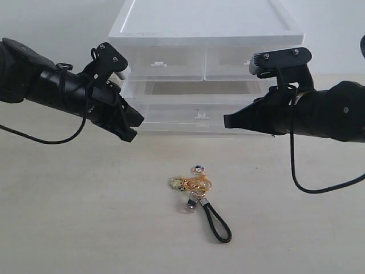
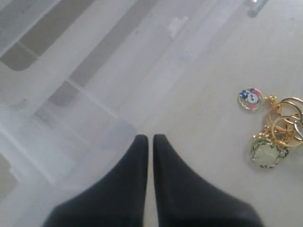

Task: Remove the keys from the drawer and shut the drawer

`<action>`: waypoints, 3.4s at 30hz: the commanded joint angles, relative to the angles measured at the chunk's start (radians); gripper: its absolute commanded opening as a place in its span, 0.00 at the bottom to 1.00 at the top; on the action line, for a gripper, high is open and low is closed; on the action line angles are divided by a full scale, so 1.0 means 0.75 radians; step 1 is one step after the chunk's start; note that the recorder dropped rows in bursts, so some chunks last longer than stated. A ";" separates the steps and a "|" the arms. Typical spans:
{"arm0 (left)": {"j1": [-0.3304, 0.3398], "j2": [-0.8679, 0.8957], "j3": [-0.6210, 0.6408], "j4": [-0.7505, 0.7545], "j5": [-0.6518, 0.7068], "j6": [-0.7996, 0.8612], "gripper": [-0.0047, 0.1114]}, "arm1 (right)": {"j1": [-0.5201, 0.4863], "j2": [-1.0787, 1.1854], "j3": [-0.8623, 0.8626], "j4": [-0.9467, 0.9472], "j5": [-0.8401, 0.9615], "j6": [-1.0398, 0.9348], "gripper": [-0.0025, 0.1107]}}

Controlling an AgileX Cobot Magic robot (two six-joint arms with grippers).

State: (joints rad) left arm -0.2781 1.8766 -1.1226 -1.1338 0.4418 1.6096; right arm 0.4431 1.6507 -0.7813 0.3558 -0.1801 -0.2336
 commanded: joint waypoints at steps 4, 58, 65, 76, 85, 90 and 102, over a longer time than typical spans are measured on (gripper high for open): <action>-0.002 0.057 -0.093 -0.040 -0.040 0.011 0.08 | -0.009 0.102 -0.085 -0.012 0.007 -0.015 0.02; -0.002 -0.153 0.022 -0.047 -0.046 -0.021 0.08 | -0.086 0.186 -0.197 -0.009 0.004 -0.072 0.02; -0.002 -0.465 0.254 -0.324 0.033 0.061 0.08 | -0.030 -0.091 0.018 -0.009 -0.011 -0.015 0.02; -0.002 -1.198 0.885 -0.814 0.334 0.348 0.08 | 0.300 -0.597 0.406 0.009 -0.169 0.037 0.02; -0.002 -1.739 1.145 -0.814 0.457 0.188 0.08 | 0.425 -0.930 0.633 0.009 -0.170 0.153 0.02; -0.002 -1.895 1.241 -0.814 0.462 0.099 0.08 | 0.481 -1.054 0.713 0.003 -0.151 0.153 0.02; -0.002 -2.012 1.350 -0.814 0.614 0.088 0.08 | 0.525 -1.133 0.840 0.001 -0.102 0.159 0.02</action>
State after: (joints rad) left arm -0.2796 0.3753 -0.1180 -1.7342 0.8446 1.6843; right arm 0.8363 0.8047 -0.1559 0.3590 -0.2917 -0.1172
